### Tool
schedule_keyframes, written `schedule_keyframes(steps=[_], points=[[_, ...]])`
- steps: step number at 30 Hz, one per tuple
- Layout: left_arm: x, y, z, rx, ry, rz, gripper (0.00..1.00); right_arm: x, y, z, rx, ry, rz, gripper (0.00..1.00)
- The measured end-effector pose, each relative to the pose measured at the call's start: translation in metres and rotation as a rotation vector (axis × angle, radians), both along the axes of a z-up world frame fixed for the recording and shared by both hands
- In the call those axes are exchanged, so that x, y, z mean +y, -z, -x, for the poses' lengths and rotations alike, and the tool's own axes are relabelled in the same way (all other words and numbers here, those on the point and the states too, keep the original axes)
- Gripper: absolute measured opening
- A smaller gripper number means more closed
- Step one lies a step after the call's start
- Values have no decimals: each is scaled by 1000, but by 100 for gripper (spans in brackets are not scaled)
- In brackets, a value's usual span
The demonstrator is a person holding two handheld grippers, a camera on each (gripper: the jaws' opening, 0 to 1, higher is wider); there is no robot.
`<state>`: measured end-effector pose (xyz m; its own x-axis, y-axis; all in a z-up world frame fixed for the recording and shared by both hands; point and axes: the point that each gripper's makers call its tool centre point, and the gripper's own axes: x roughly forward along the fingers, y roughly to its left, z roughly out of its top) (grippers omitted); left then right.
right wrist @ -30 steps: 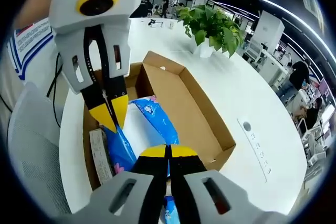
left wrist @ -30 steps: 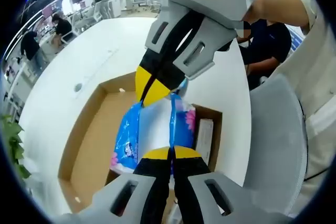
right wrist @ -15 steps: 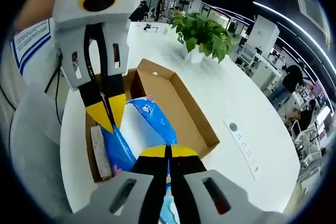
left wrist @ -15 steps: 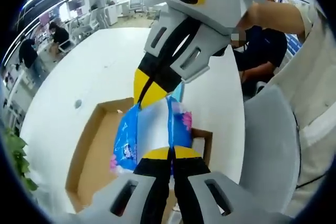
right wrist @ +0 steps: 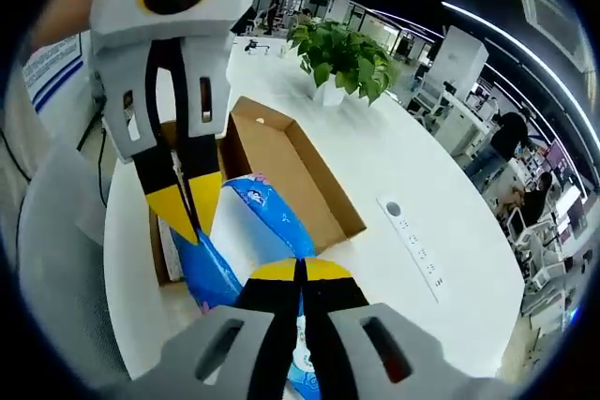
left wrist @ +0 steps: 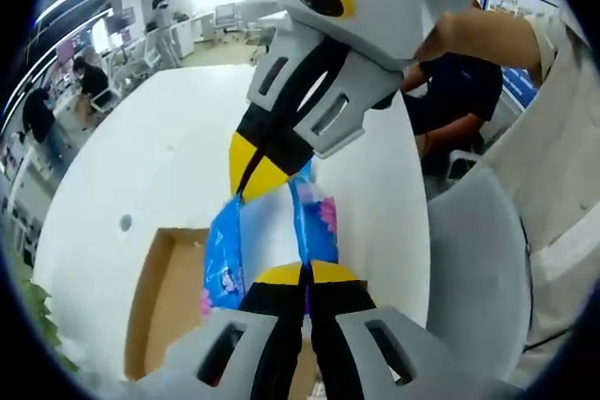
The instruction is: Operate the shoe box by opening the lid, removing the specified soft item, and placing it in the target area until the item is outside and the box remains undamaged.
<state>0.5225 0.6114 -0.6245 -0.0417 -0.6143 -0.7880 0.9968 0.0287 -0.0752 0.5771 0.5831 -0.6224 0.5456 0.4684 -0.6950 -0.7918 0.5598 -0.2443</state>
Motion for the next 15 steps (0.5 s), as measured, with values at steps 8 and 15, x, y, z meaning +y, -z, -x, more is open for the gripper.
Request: schedule_keyframes(steps=[8,15], points=[[-27,3,4,1,34,6,0,-30,5,4,5,32,7,0],[-53,8,7,5,58,18,0,-57,8,9,0,48,19,0]])
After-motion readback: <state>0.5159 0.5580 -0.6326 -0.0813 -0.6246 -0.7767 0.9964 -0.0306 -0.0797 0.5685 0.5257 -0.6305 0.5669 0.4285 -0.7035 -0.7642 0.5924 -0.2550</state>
